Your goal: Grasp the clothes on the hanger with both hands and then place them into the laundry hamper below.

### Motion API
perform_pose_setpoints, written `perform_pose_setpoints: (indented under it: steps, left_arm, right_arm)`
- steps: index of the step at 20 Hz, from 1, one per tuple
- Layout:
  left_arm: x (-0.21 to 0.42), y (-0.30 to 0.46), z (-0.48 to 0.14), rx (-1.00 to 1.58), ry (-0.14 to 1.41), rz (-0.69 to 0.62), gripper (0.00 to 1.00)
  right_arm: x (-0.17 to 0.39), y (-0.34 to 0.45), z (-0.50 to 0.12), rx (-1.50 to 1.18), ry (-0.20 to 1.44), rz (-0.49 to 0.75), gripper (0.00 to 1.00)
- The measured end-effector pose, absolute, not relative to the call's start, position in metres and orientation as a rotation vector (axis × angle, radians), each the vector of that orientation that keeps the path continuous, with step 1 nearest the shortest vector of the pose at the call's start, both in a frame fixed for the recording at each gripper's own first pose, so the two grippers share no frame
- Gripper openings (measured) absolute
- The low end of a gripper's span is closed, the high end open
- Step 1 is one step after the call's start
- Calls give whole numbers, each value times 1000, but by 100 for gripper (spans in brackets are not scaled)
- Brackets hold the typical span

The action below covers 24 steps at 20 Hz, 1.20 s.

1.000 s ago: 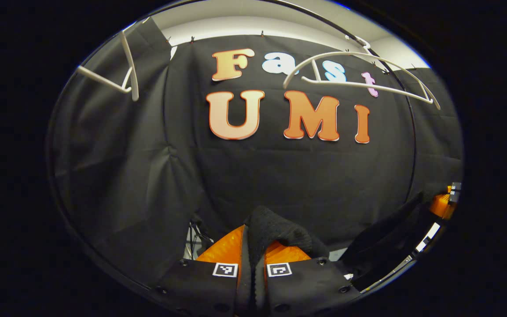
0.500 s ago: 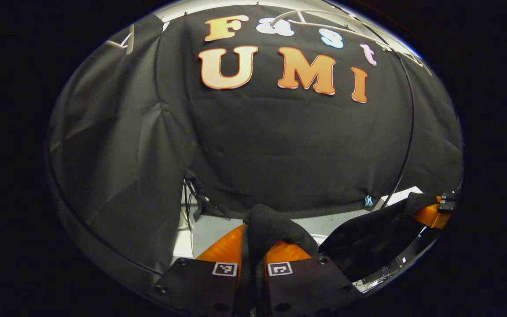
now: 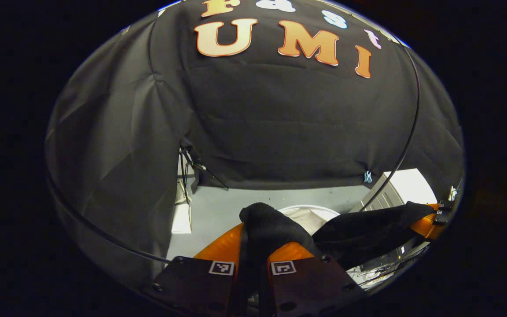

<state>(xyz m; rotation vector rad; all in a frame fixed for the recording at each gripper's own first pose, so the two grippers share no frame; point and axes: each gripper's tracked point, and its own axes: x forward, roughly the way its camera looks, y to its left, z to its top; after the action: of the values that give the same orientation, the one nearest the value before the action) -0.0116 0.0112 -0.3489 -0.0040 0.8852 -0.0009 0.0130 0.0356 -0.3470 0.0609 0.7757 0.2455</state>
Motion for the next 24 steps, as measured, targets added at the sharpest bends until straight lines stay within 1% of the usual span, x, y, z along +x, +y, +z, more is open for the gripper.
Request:
perform_pose_setpoints:
  steps: [1, 3, 4, 5, 7, 8, 9, 10, 12, 13, 15, 18, 24]
  left_arm:
    - [-17, 12, -355, 3, 913, -1, 19]
    - [-32, 12, -368, 6, 962, -3, 19]
    - [-37, 10, -376, 1, 989, -9, 22]
    - [-42, 10, -384, -1, 1017, -5, 17]
    - [-54, 12, -398, -6, 1075, -13, 36]
    - [-59, 16, -405, -1, 1099, 3, 53]
    - [-64, 17, -410, 4, 1117, 12, 64]
    - [-68, 25, -412, 19, 1123, 29, 76]
    - [-66, 31, -415, 27, 1125, 50, 99]
    - [-65, 30, -416, 15, 1127, 55, 99]
    - [-64, 32, -415, -11, 1121, 64, 99]
    - [-62, 34, -410, -26, 1100, 61, 99]
    - [-49, 34, -381, -20, 1004, 45, 99]
  right_arm:
    - [11, 37, -351, 58, 786, 247, 13]
    - [7, 37, -355, 61, 799, 248, 13]
    - [4, 36, -362, 59, 819, 247, 13]
    - [0, 36, -372, 52, 864, 254, 14]
    - [-8, 40, -377, 88, 885, 260, 25]
    - [-8, 41, -379, 101, 887, 257, 31]
    - [-11, 38, -378, 100, 893, 251, 47]
    - [-9, 36, -380, 95, 896, 244, 60]
    - [-9, 30, -383, 96, 906, 229, 69]
    - [-12, 31, -385, 103, 912, 227, 82]
    - [-17, 30, -390, 110, 931, 219, 88]
    - [-21, 25, -392, 111, 946, 210, 91]
    - [-20, 20, -383, 114, 936, 196, 91]
